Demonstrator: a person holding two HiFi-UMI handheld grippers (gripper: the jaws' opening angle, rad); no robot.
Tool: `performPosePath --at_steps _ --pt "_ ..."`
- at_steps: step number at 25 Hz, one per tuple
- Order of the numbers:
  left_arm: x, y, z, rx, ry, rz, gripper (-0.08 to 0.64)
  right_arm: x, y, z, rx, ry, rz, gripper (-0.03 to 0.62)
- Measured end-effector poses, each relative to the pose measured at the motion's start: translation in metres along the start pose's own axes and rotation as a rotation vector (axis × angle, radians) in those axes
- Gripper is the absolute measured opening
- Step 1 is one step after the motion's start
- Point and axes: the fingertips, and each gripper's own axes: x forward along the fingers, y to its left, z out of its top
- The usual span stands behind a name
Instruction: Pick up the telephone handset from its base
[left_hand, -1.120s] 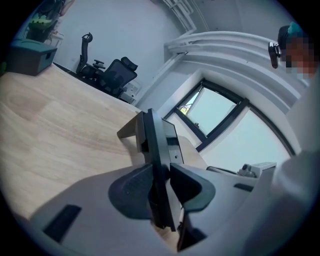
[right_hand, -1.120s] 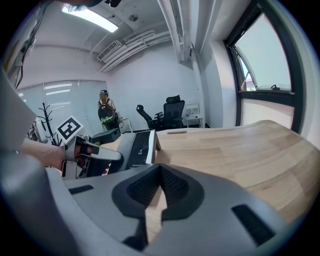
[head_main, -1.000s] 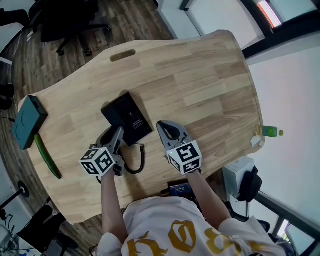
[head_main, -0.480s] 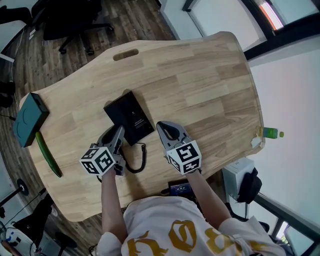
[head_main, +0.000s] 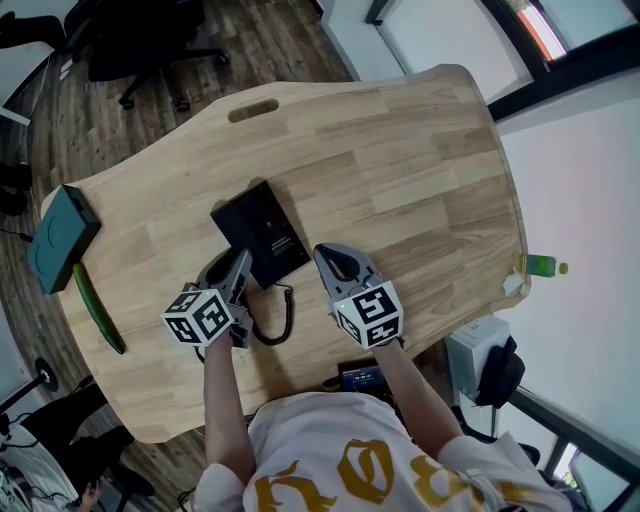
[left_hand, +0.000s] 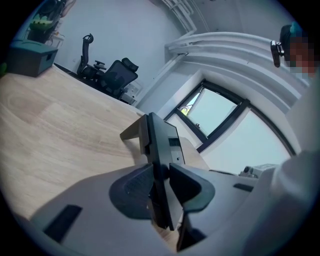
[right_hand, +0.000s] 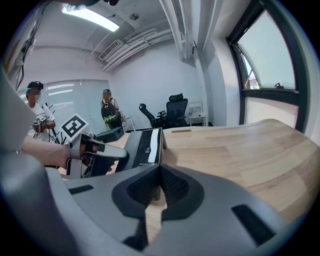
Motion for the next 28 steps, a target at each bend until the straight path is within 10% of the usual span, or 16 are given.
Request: performPosePath --at_steps 28 --pt "-0.017 -0.024 0.011 -0.156 -0.092 -0.145 0.072 -0.017 0.005 0.012 0.02 -0.046 -0.01 0.005"
